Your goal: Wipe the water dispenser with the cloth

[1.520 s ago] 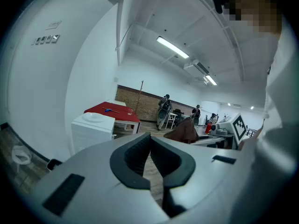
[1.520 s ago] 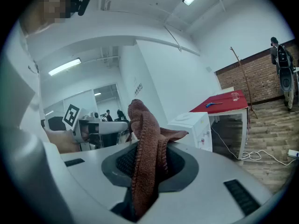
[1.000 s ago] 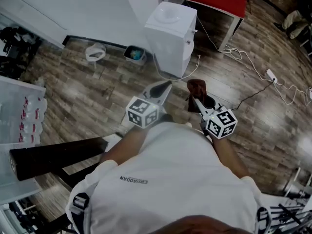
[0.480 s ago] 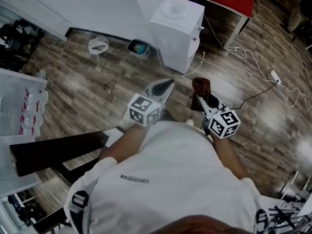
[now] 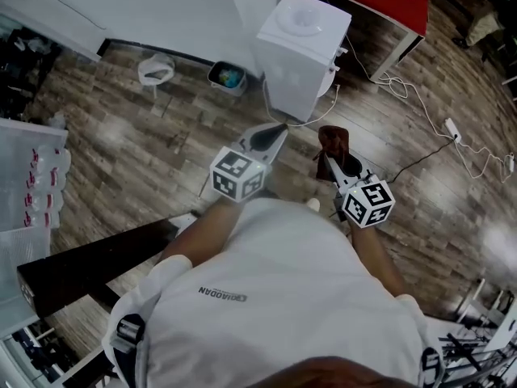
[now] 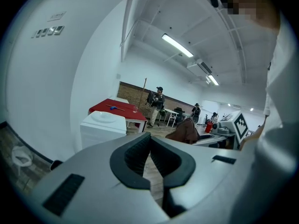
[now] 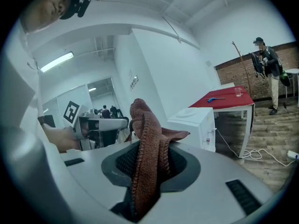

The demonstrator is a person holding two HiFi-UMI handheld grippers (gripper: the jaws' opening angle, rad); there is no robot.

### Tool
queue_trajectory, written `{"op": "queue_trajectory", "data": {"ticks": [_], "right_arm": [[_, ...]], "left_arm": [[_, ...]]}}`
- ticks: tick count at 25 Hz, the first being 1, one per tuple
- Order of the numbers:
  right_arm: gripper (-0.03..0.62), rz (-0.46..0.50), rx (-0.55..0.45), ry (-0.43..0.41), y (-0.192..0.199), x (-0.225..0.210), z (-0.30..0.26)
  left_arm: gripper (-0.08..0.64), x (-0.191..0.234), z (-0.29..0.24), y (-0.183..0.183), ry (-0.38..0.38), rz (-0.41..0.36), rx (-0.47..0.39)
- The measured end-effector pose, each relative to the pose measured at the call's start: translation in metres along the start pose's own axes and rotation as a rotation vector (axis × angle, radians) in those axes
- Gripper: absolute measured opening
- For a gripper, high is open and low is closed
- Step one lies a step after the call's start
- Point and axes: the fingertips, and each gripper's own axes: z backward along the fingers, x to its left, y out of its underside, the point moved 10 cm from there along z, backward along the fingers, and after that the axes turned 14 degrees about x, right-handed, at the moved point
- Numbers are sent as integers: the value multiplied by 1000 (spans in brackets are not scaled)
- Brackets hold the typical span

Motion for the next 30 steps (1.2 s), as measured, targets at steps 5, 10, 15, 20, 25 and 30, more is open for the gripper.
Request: {"op": "queue_trajectory", "data": {"ticks": [5,10,15,20,25,30], "right_arm": [[86,61,50,60,-26,12,-48],[86,147,98,148,-56,21,-103],[86,422,187,318,-83,29,-160],[86,776,291,450,-105,38,-220],[86,1034,375,497,-119,28,-281],[86,1222,466,464,-131,6,-337]], "left_arm": [[-3,58,10,-2,10,30,-11],[-3,123,23,-7,23,44,-31],[-3,176,39,-7,50,48,-27],[-3,210,51,-1,61,61,-32],[-3,228,55,9,54,88,-23],[-3,238,61,19,-4,118,-25]]}}
